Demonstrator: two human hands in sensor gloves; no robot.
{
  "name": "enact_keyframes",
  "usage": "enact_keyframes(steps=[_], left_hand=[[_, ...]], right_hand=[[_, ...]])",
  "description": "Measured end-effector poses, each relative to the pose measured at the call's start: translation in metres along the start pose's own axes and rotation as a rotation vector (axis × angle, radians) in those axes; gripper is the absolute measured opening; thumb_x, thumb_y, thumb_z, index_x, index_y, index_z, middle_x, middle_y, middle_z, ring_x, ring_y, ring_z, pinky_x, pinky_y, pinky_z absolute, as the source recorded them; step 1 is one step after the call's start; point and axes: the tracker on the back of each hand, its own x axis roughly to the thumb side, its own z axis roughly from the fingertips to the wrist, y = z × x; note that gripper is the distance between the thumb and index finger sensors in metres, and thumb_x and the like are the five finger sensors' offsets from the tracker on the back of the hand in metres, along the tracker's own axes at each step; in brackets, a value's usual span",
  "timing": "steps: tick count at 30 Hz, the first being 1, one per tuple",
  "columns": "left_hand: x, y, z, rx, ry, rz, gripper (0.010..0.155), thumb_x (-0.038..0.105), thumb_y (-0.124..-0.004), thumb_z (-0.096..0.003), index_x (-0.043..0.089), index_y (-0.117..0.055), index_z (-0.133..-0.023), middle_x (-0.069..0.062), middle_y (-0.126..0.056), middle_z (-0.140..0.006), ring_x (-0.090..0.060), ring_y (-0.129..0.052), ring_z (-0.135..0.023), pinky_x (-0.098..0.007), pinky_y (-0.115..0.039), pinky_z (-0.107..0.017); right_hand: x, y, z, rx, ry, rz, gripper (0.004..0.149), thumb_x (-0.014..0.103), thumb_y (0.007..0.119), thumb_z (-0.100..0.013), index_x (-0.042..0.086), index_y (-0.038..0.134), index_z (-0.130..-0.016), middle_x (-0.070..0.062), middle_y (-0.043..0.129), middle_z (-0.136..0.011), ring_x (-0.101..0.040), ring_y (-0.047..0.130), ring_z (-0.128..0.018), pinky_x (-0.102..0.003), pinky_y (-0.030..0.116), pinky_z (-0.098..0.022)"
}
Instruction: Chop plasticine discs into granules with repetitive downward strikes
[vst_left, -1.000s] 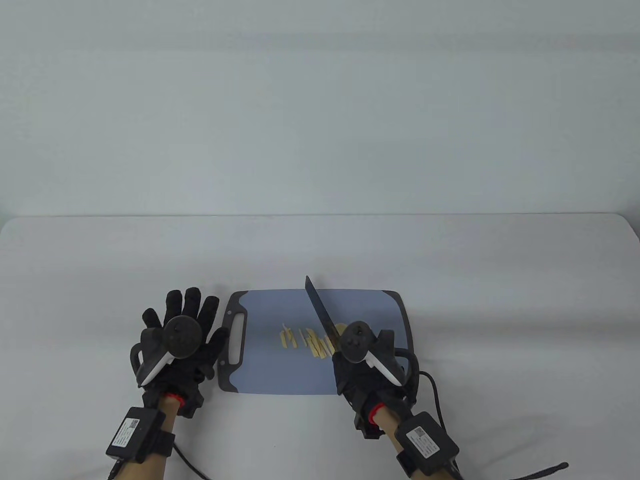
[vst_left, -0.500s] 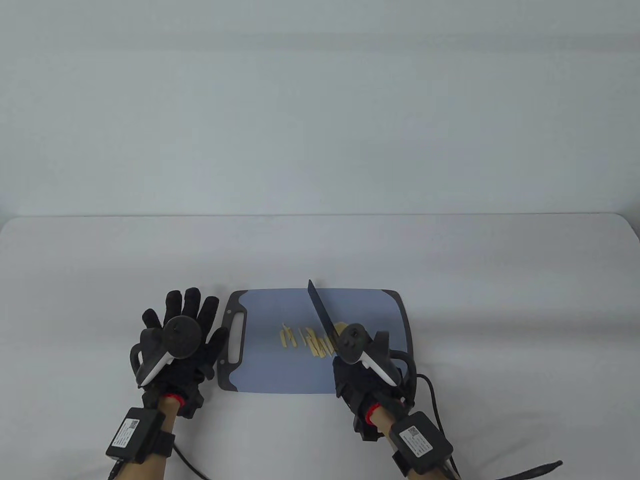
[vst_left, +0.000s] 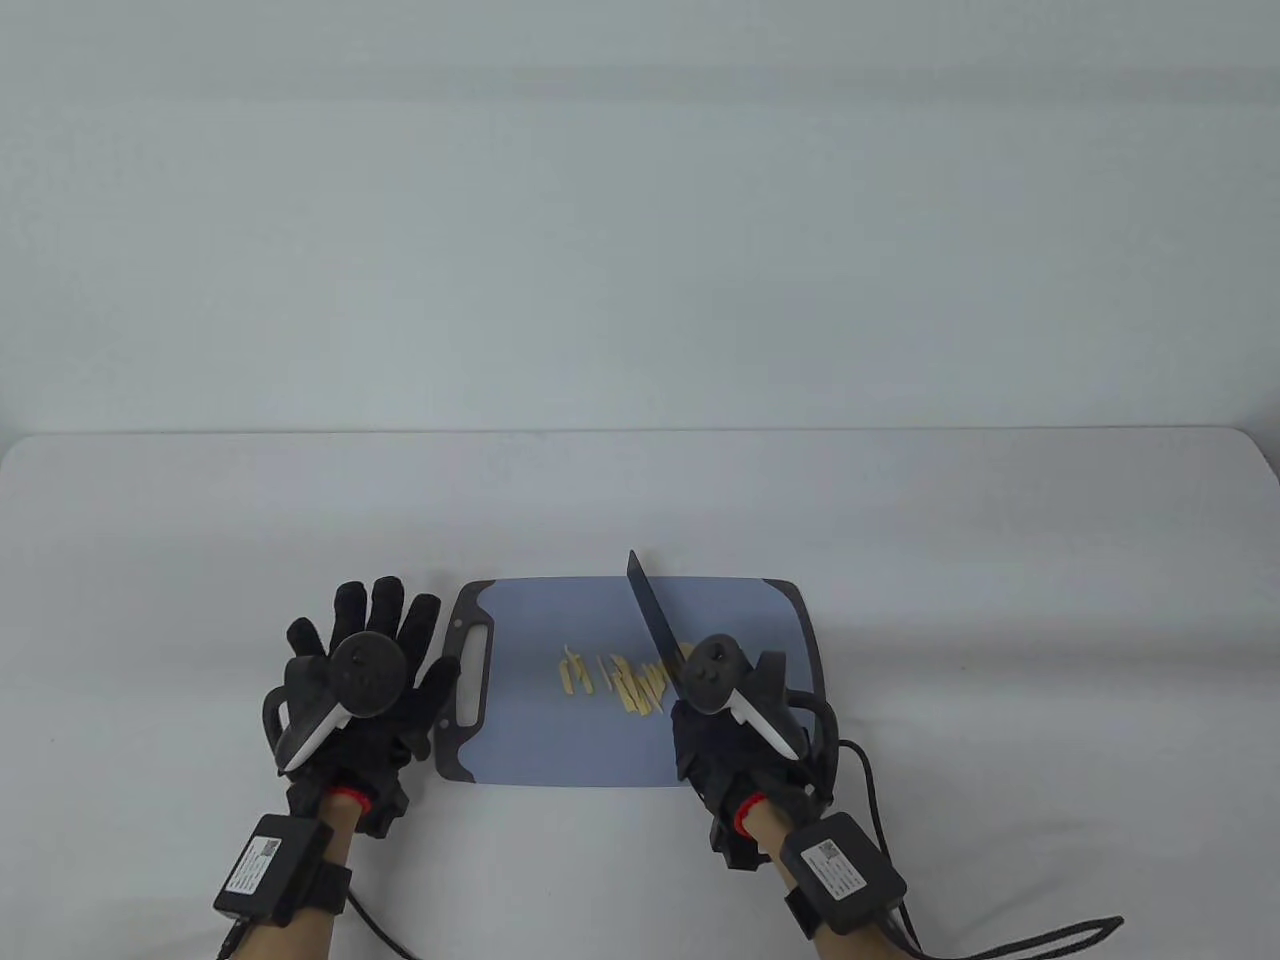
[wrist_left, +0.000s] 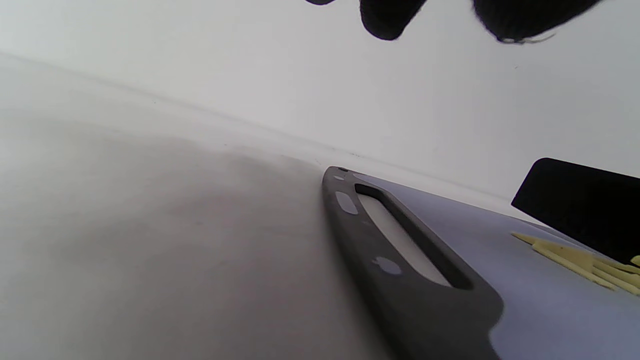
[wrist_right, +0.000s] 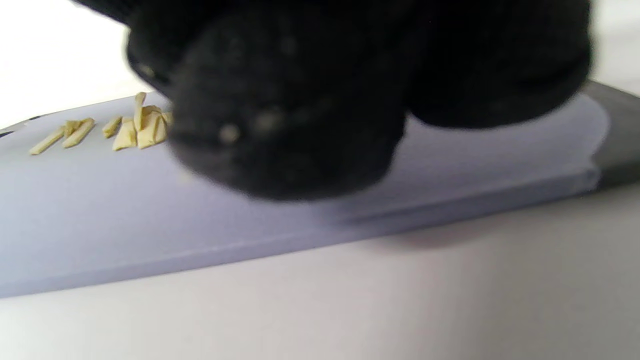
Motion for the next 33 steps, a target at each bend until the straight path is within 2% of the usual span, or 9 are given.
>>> enact_keyframes(steps=[5, 9, 11, 13, 14, 17, 25, 27, 33], left_hand=[[-0.001, 0.001, 0.0, 0.008, 0.004, 0.008, 0.076, 0.076, -0.058, -0.0405, 0.049, -0.044, -0.111, 0.011, -0.026, -0.123, -0.029, -0.017, -0.121, -0.072, -0.012, -0.076], [0.001, 0.0, 0.001, 0.004, 0.0, 0.002, 0.076, 0.076, -0.058, -0.0405, 0.05, -0.044, -0.111, 0.011, -0.026, -0.123, -0.029, -0.017, -0.121, -0.072, -0.013, -0.076], [0.002, 0.0, 0.001, 0.007, -0.004, -0.003, 0.076, 0.076, -0.058, -0.0405, 0.05, -0.044, -0.111, 0.011, -0.026, -0.123, -0.03, -0.018, -0.121, -0.072, -0.013, -0.076], [0.002, 0.0, 0.001, 0.006, -0.004, -0.002, 0.076, 0.076, -0.058, -0.0405, 0.05, -0.044, -0.111, 0.011, -0.026, -0.123, -0.029, -0.017, -0.121, -0.072, -0.013, -0.075], [0.001, 0.0, 0.001, 0.004, -0.002, 0.001, 0.076, 0.076, -0.058, -0.0404, 0.05, -0.044, -0.111, 0.011, -0.026, -0.123, -0.029, -0.017, -0.121, -0.072, -0.013, -0.076], [0.0, 0.001, 0.001, 0.004, 0.004, 0.008, 0.078, 0.078, -0.058, -0.0397, 0.05, -0.043, -0.111, 0.011, -0.026, -0.123, -0.029, -0.017, -0.121, -0.072, -0.012, -0.076], [0.002, 0.0, 0.0, -0.003, 0.0, -0.008, 0.08, 0.08, -0.058, -0.0386, 0.05, -0.042, -0.111, 0.011, -0.025, -0.123, -0.029, -0.016, -0.121, -0.072, -0.012, -0.076], [0.003, 0.0, 0.001, 0.001, -0.004, -0.014, 0.08, 0.08, -0.058, -0.0385, 0.05, -0.042, -0.111, 0.011, -0.026, -0.123, -0.029, -0.017, -0.121, -0.072, -0.012, -0.076], [-0.002, 0.001, 0.001, 0.001, 0.011, 0.007, 0.08, 0.079, -0.058, -0.0388, 0.05, -0.042, -0.111, 0.011, -0.025, -0.123, -0.029, -0.016, -0.121, -0.072, -0.012, -0.076]], right_hand=[[0.002, -0.009, 0.011, 0.06, 0.012, 0.071, 0.05, 0.052, 0.066, -0.046, 0.032, 0.065, -0.092, 0.015, 0.097, -0.04, -0.007, 0.105, -0.011, -0.04, 0.093, -0.017], [0.002, 0.005, 0.008, -0.054, -0.009, 0.039, 0.051, 0.052, 0.066, -0.045, 0.031, 0.065, -0.091, 0.015, 0.097, -0.039, -0.007, 0.106, -0.011, -0.04, 0.094, -0.017], [0.005, 0.001, 0.008, -0.049, -0.018, 0.079, 0.051, 0.053, 0.066, -0.046, 0.031, 0.065, -0.092, 0.016, 0.097, -0.04, -0.005, 0.105, -0.012, -0.039, 0.094, -0.018], [0.003, -0.005, 0.01, -0.007, -0.046, -0.005, 0.05, 0.053, 0.066, -0.047, 0.031, 0.066, -0.092, 0.016, 0.098, -0.04, -0.004, 0.105, -0.012, -0.038, 0.094, -0.018], [0.003, -0.008, 0.012, -0.011, -0.051, -0.054, 0.051, 0.053, 0.067, -0.047, 0.03, 0.066, -0.092, 0.016, 0.098, -0.04, -0.004, 0.105, -0.012, -0.038, 0.094, -0.018], [-0.001, -0.018, 0.013, -0.06, -0.022, 0.008, 0.051, 0.053, 0.066, -0.047, 0.031, 0.066, -0.092, 0.016, 0.098, -0.04, -0.004, 0.105, -0.011, -0.038, 0.094, -0.018], [-0.005, -0.005, 0.001, 0.037, 0.036, 0.019, 0.049, 0.053, 0.066, -0.047, 0.032, 0.066, -0.091, 0.015, 0.097, -0.039, -0.006, 0.105, -0.011, -0.04, 0.094, -0.017], [-0.005, -0.003, 0.0, 0.024, 0.031, 0.022, 0.049, 0.052, 0.066, -0.046, 0.032, 0.066, -0.091, 0.015, 0.097, -0.039, -0.007, 0.105, -0.011, -0.041, 0.093, -0.017], [-0.007, -0.008, 0.01, 0.071, 0.047, 0.052, 0.049, 0.053, 0.066, -0.046, 0.032, 0.066, -0.091, 0.015, 0.097, -0.039, -0.007, 0.106, -0.011, -0.041, 0.093, -0.017]])
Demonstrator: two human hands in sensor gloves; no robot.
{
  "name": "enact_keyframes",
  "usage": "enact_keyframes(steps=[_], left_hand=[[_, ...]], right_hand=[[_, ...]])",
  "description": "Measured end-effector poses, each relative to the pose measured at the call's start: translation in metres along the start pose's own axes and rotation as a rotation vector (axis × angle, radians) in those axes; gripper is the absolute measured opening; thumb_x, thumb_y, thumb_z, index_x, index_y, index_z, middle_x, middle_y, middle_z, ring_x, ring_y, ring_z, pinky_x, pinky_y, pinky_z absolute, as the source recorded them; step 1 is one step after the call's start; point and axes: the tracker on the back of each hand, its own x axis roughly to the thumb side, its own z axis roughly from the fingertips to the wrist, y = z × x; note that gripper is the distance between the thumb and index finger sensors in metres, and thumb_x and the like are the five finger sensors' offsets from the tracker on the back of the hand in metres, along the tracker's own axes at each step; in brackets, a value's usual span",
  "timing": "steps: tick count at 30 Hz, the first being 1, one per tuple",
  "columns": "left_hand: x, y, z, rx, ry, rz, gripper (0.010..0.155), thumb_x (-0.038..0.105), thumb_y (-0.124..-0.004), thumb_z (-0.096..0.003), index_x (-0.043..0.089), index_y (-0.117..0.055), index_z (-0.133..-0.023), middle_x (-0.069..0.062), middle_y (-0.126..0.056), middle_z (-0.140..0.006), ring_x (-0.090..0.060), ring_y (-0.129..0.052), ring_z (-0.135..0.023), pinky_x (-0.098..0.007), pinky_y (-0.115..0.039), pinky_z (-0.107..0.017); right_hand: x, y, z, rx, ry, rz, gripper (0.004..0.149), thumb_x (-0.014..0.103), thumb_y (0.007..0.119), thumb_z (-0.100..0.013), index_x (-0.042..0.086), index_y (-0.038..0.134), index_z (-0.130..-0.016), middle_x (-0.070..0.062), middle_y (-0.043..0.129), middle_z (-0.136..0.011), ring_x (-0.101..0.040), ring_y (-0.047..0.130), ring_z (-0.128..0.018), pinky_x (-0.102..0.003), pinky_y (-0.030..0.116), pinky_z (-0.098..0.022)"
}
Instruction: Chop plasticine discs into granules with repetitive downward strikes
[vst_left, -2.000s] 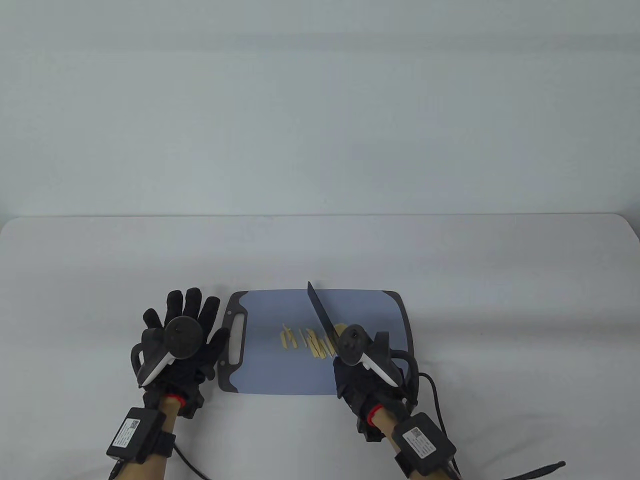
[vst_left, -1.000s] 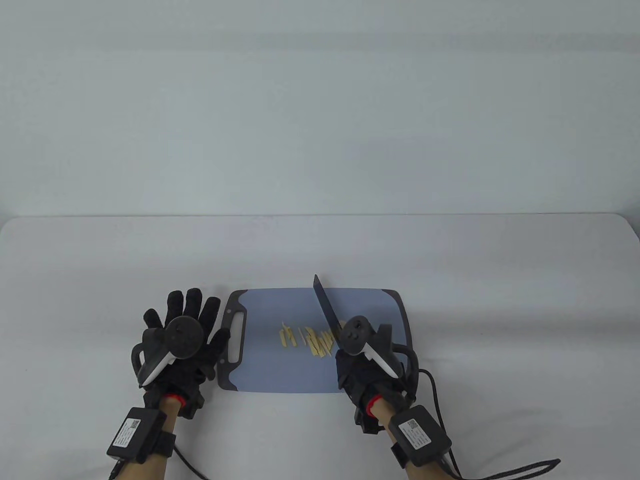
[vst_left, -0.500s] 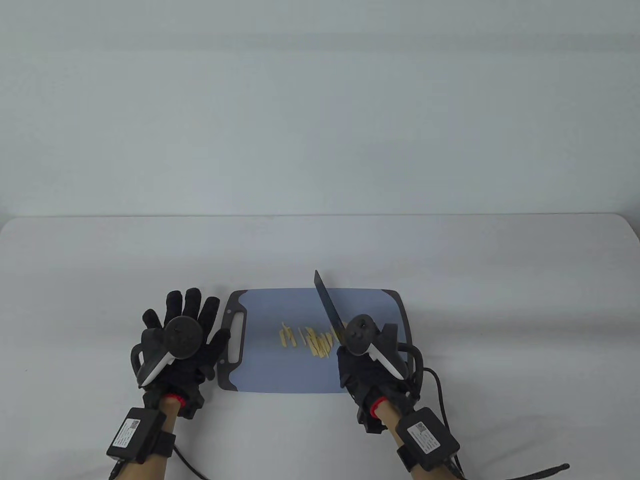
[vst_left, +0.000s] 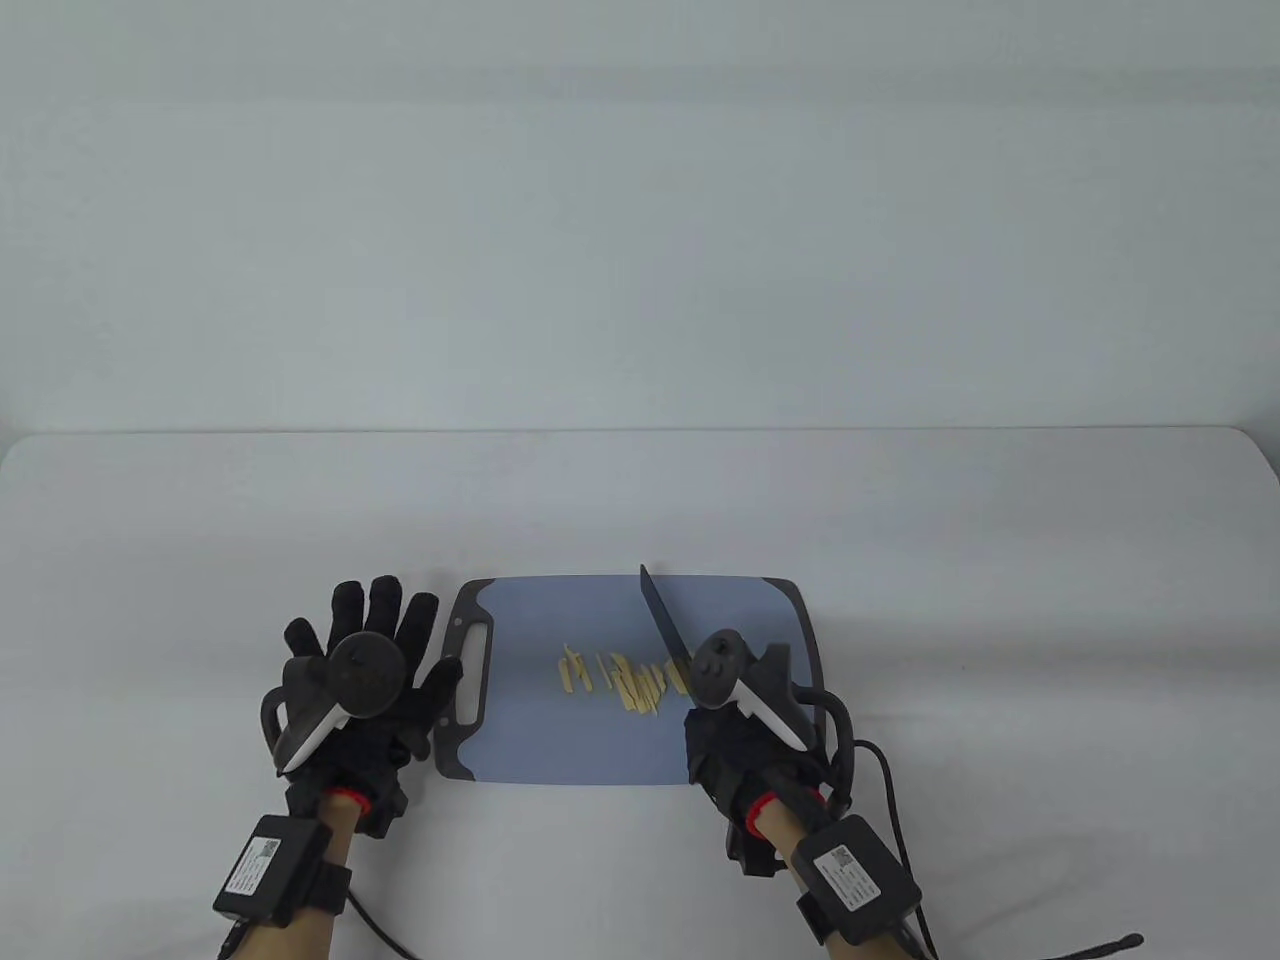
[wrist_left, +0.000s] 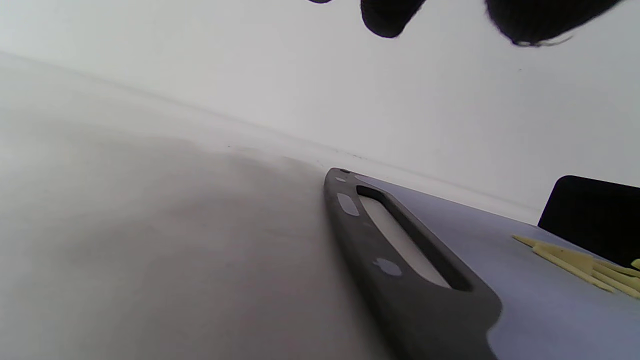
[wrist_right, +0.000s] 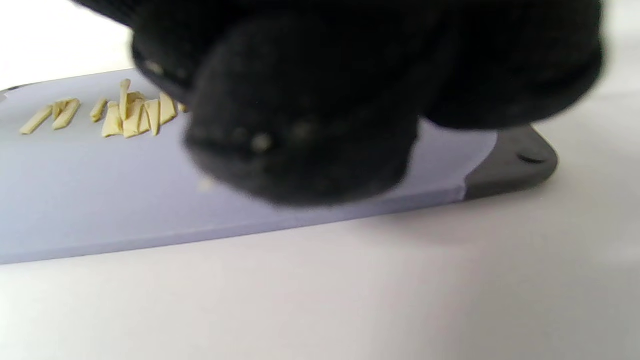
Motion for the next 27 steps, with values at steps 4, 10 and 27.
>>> enact_keyframes(steps=[4, 10, 27], left_hand=[[0.002, 0.0, 0.001, 0.005, -0.006, -0.006, 0.08, 0.079, -0.058, -0.0388, 0.05, -0.042, -0.111, 0.011, -0.025, -0.123, -0.029, -0.017, -0.121, -0.072, -0.012, -0.076], [0.002, 0.0, 0.001, -0.005, -0.002, -0.011, 0.079, 0.079, -0.058, -0.039, 0.05, -0.042, -0.111, 0.011, -0.025, -0.123, -0.029, -0.016, -0.121, -0.072, -0.012, -0.076], [0.001, 0.0, 0.0, -0.004, 0.0, 0.0, 0.08, 0.079, -0.058, -0.0389, 0.05, -0.042, -0.111, 0.011, -0.025, -0.123, -0.029, -0.016, -0.121, -0.072, -0.012, -0.076]], right_hand=[[0.001, 0.007, -0.006, -0.09, -0.048, -0.012, 0.049, 0.053, 0.066, -0.046, 0.032, 0.067, -0.09, 0.015, 0.097, -0.039, -0.006, 0.106, -0.012, -0.04, 0.094, -0.018], [-0.007, -0.012, -0.001, -0.12, -0.061, -0.09, 0.05, 0.054, 0.066, -0.047, 0.032, 0.066, -0.092, 0.016, 0.098, -0.039, -0.004, 0.106, -0.012, -0.039, 0.094, -0.019], [-0.005, -0.002, -0.004, -0.016, 0.024, -0.008, 0.049, 0.053, 0.066, -0.046, 0.032, 0.066, -0.091, 0.015, 0.098, -0.039, -0.007, 0.106, -0.011, -0.04, 0.094, -0.018]])
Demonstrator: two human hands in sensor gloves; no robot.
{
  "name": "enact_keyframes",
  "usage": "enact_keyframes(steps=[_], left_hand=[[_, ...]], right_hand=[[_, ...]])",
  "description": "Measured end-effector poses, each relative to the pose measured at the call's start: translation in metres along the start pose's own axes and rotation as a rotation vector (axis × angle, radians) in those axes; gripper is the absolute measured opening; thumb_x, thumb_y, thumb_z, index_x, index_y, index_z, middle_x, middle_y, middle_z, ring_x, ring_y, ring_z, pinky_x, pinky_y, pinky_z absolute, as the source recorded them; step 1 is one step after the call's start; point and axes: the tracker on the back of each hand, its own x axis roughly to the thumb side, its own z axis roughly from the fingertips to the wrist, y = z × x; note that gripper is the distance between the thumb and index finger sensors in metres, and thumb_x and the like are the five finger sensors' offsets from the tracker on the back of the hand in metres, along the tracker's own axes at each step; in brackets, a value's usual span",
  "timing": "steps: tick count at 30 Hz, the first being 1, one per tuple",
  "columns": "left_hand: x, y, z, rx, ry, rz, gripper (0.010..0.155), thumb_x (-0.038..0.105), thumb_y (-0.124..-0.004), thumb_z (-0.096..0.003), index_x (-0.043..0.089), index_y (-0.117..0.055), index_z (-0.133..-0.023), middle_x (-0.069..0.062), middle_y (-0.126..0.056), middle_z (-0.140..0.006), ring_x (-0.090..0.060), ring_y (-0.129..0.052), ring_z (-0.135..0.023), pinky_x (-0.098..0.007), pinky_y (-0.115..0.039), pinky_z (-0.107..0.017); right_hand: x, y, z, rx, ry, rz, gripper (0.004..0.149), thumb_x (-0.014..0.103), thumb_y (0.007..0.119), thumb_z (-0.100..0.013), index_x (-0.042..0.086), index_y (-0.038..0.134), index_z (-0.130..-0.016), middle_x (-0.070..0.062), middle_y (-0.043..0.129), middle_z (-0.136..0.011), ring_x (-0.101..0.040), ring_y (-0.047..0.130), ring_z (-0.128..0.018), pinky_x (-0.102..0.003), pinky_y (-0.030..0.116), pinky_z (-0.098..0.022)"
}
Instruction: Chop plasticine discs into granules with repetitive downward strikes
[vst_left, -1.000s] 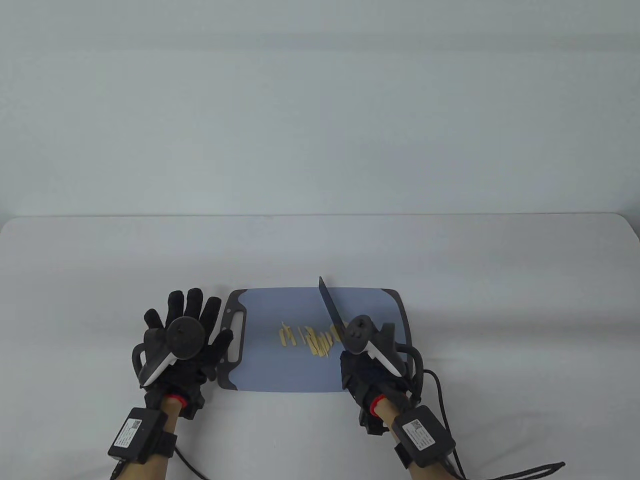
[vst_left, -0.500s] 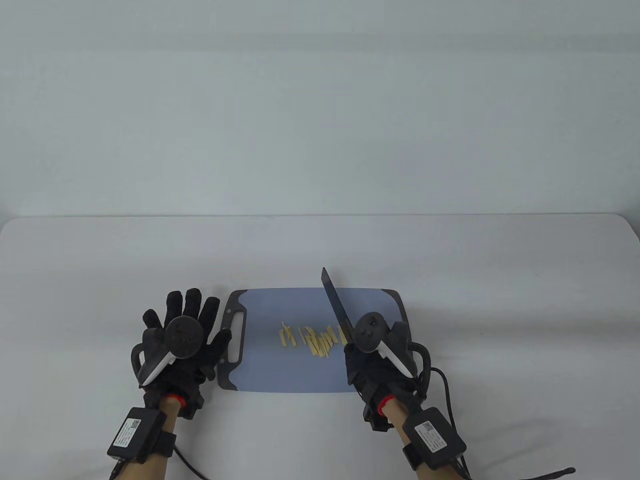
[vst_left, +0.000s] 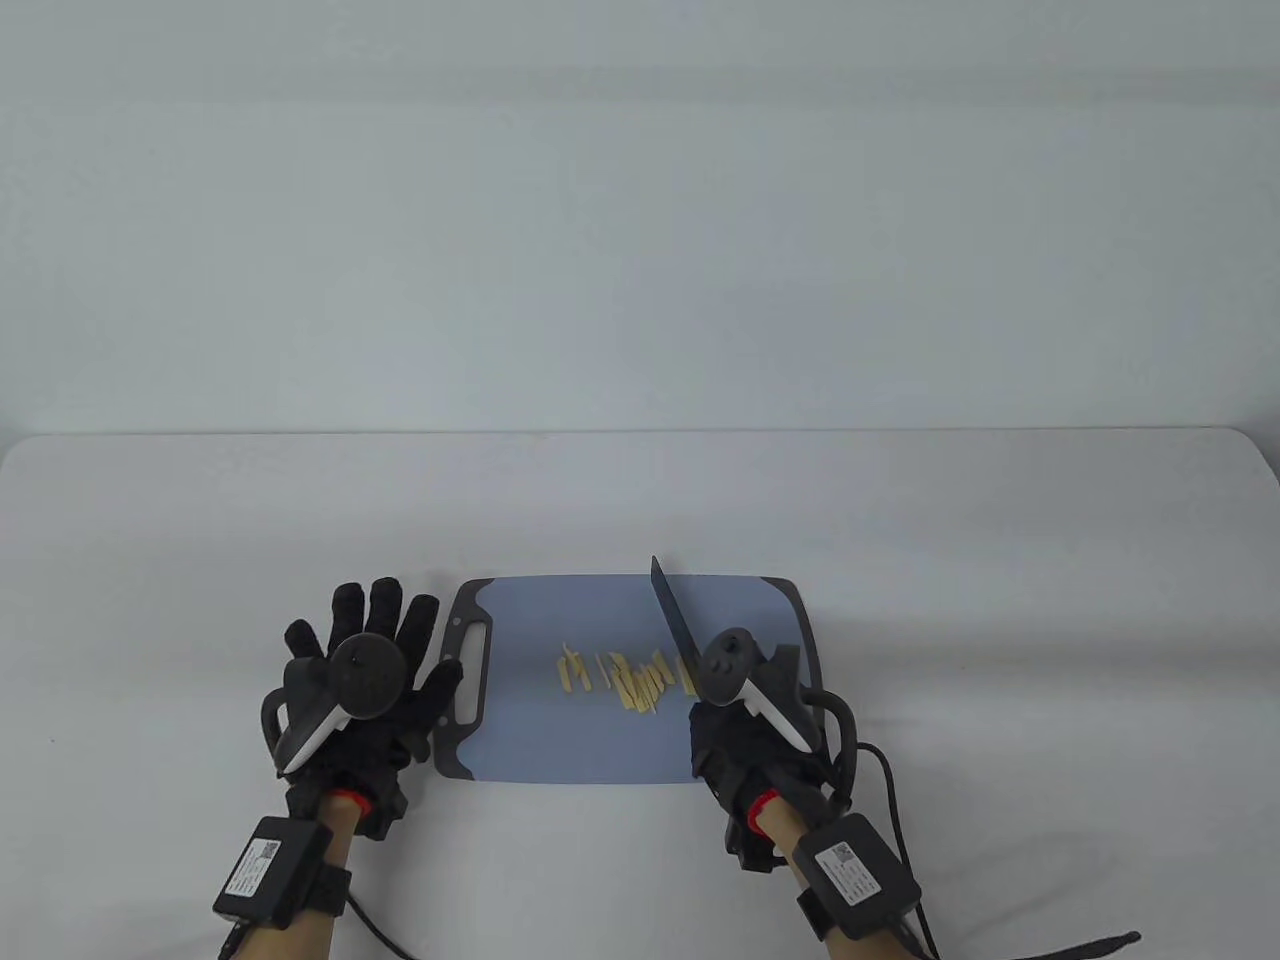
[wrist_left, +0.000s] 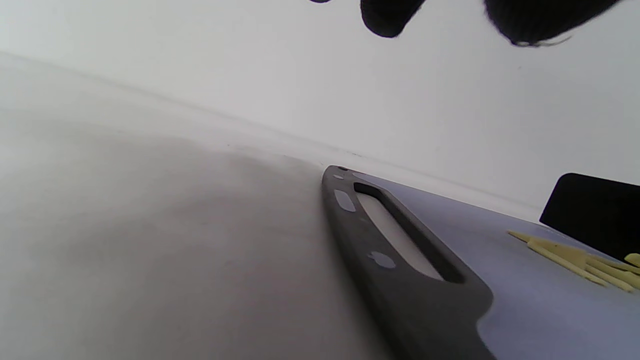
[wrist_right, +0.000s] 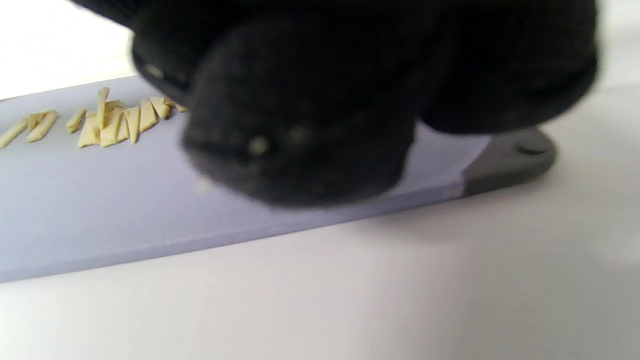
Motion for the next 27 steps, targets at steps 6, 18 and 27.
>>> enact_keyframes(steps=[6, 18, 27], left_hand=[[0.002, -0.001, 0.0, -0.002, -0.006, -0.005, 0.08, 0.079, -0.058, -0.0389, 0.05, -0.042, -0.111, 0.011, -0.025, -0.123, -0.029, -0.016, -0.121, -0.072, -0.012, -0.076], [0.002, -0.002, 0.0, -0.009, -0.002, -0.013, 0.08, 0.08, -0.058, -0.0387, 0.05, -0.042, -0.111, 0.011, -0.025, -0.123, -0.029, -0.016, -0.121, -0.072, -0.012, -0.076], [0.002, -0.001, 0.0, 0.003, -0.001, -0.013, 0.082, 0.082, -0.058, -0.0378, 0.05, -0.042, -0.111, 0.011, -0.025, -0.124, -0.029, -0.016, -0.121, -0.072, -0.012, -0.076]], right_hand=[[0.002, 0.008, -0.006, -0.092, -0.054, -0.025, 0.05, 0.054, 0.066, -0.046, 0.032, 0.067, -0.091, 0.016, 0.098, -0.039, -0.005, 0.106, -0.013, -0.039, 0.094, -0.02], [-0.005, 0.001, -0.003, -0.047, -0.002, -0.024, 0.05, 0.054, 0.066, -0.047, 0.033, 0.067, -0.093, 0.016, 0.098, -0.04, -0.004, 0.106, -0.013, -0.038, 0.095, -0.019], [-0.006, 0.007, -0.007, -0.035, 0.012, -0.06, 0.05, 0.053, 0.066, -0.046, 0.032, 0.066, -0.091, 0.016, 0.097, -0.039, -0.006, 0.106, -0.012, -0.04, 0.094, -0.018]])
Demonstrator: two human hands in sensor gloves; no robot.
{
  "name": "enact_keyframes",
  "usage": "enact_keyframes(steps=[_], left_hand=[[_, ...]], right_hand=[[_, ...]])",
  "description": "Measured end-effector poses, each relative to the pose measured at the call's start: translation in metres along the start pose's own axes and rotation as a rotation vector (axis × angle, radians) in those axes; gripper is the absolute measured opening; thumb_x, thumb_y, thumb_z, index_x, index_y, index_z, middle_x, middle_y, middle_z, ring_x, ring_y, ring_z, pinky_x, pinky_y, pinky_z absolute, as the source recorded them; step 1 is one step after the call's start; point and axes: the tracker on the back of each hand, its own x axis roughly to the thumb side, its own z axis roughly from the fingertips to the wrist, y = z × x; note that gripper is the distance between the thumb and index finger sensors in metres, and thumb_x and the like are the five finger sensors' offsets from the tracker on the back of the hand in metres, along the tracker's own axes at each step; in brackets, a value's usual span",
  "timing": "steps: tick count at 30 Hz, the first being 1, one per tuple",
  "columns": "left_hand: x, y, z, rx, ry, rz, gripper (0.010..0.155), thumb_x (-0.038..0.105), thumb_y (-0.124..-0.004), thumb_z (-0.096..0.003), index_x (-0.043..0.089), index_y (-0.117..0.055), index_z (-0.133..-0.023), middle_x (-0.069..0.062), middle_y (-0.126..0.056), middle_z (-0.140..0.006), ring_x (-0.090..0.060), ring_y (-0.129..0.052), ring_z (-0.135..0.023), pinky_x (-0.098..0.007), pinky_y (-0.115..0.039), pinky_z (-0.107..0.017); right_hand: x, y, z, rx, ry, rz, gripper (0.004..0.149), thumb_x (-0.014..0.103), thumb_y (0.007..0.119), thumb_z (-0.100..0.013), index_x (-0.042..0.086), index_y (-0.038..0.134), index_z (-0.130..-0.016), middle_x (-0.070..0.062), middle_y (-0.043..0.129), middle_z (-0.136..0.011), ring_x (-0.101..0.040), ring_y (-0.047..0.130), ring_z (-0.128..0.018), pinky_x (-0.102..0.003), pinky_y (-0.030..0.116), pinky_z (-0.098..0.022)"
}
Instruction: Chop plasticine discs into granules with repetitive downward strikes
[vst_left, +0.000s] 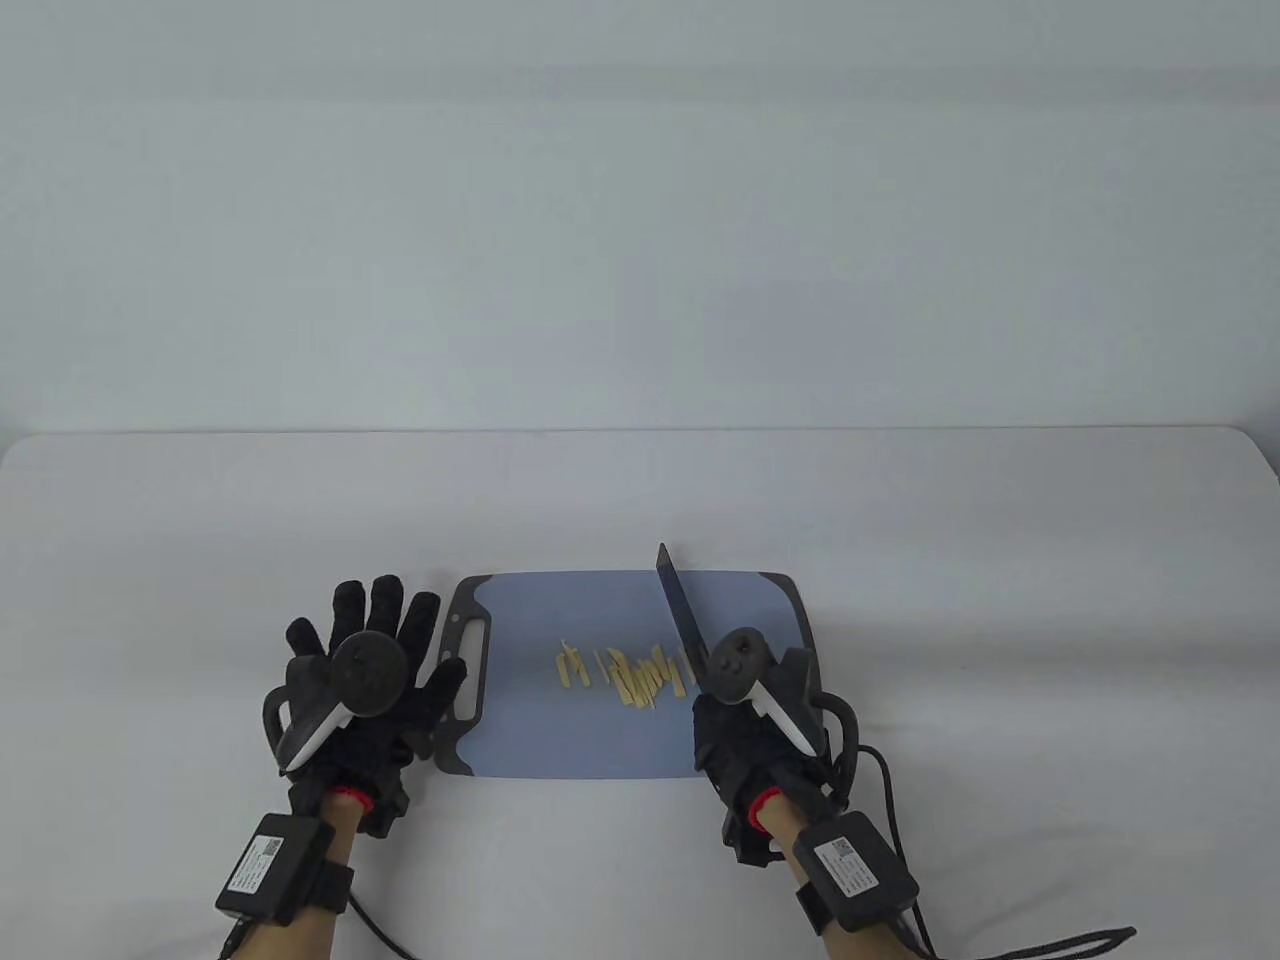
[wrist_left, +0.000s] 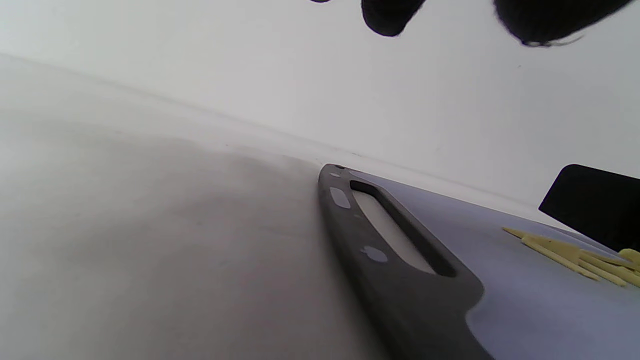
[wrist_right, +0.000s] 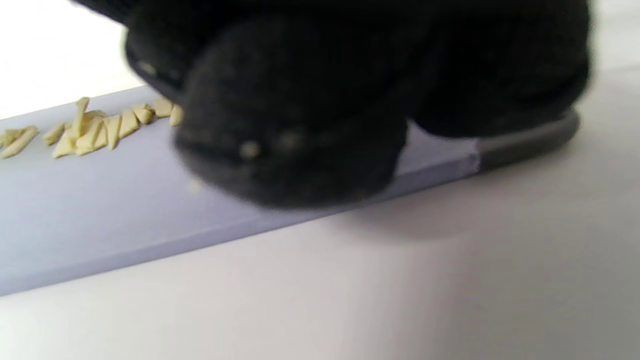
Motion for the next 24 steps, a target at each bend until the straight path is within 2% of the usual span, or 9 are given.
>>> enact_keyframes(steps=[2, 6, 9, 13, 20, 23, 24], left_hand=[[-0.002, 0.0, -0.001, -0.002, 0.008, 0.008, 0.082, 0.082, -0.058, -0.0379, 0.05, -0.042, -0.111, 0.011, -0.025, -0.124, -0.029, -0.016, -0.121, -0.072, -0.012, -0.076], [-0.001, -0.001, -0.001, -0.007, 0.003, -0.002, 0.082, 0.082, -0.058, -0.0379, 0.05, -0.041, -0.111, 0.011, -0.025, -0.124, -0.029, -0.016, -0.121, -0.072, -0.012, -0.076], [0.0, -0.001, -0.001, -0.007, -0.003, -0.012, 0.082, 0.082, -0.058, -0.038, 0.05, -0.041, -0.111, 0.011, -0.025, -0.124, -0.029, -0.016, -0.121, -0.072, -0.012, -0.076], [-0.002, 0.0, -0.002, -0.011, 0.006, -0.002, 0.081, 0.081, -0.058, -0.0381, 0.05, -0.041, -0.111, 0.011, -0.025, -0.124, -0.029, -0.016, -0.121, -0.072, -0.012, -0.076], [-0.001, -0.001, -0.002, -0.016, 0.006, -0.004, 0.081, 0.081, -0.058, -0.0382, 0.05, -0.041, -0.111, 0.011, -0.025, -0.124, -0.029, -0.015, -0.121, -0.072, -0.012, -0.076], [-0.001, -0.001, -0.002, -0.014, 0.005, -0.006, 0.081, 0.081, -0.058, -0.0383, 0.05, -0.041, -0.111, 0.011, -0.024, -0.124, -0.029, -0.015, -0.121, -0.072, -0.012, -0.076], [-0.001, -0.001, -0.002, -0.015, 0.006, -0.005, 0.081, 0.081, -0.058, -0.0383, 0.05, -0.041, -0.111, 0.011, -0.024, -0.124, -0.029, -0.015, -0.121, -0.072, -0.012, -0.076]], right_hand=[[-0.001, -0.001, 0.005, 0.013, 0.005, 0.015, 0.05, 0.053, 0.066, -0.046, 0.032, 0.066, -0.091, 0.015, 0.097, -0.039, -0.006, 0.106, -0.012, -0.04, 0.094, -0.018], [0.004, 0.002, 0.002, -0.042, -0.019, 0.01, 0.049, 0.053, 0.067, -0.046, 0.032, 0.067, -0.09, 0.016, 0.098, -0.039, -0.006, 0.106, -0.012, -0.04, 0.094, -0.019], [0.007, -0.003, 0.002, 0.0, -0.071, -0.057, 0.05, 0.054, 0.066, -0.047, 0.032, 0.067, -0.092, 0.017, 0.098, -0.04, -0.004, 0.106, -0.012, -0.038, 0.095, -0.019], [0.006, -0.016, 0.007, -0.075, -0.069, -0.04, 0.05, 0.054, 0.066, -0.047, 0.032, 0.067, -0.092, 0.017, 0.098, -0.039, -0.003, 0.106, -0.012, -0.038, 0.095, -0.019], [-0.004, -0.012, 0.004, -0.024, -0.038, -0.055, 0.05, 0.054, 0.067, -0.047, 0.032, 0.067, -0.092, 0.016, 0.098, -0.04, -0.003, 0.106, -0.012, -0.038, 0.095, -0.019], [-0.004, -0.008, -0.001, 0.018, 0.001, -0.001, 0.05, 0.054, 0.066, -0.047, 0.032, 0.067, -0.092, 0.017, 0.098, -0.04, -0.003, 0.106, -0.012, -0.038, 0.095, -0.019], [-0.004, -0.009, 0.0, -0.006, -0.003, -0.001, 0.05, 0.054, 0.066, -0.047, 0.032, 0.067, -0.091, 0.017, 0.098, -0.039, -0.003, 0.106, -0.012, -0.038, 0.095, -0.018]])
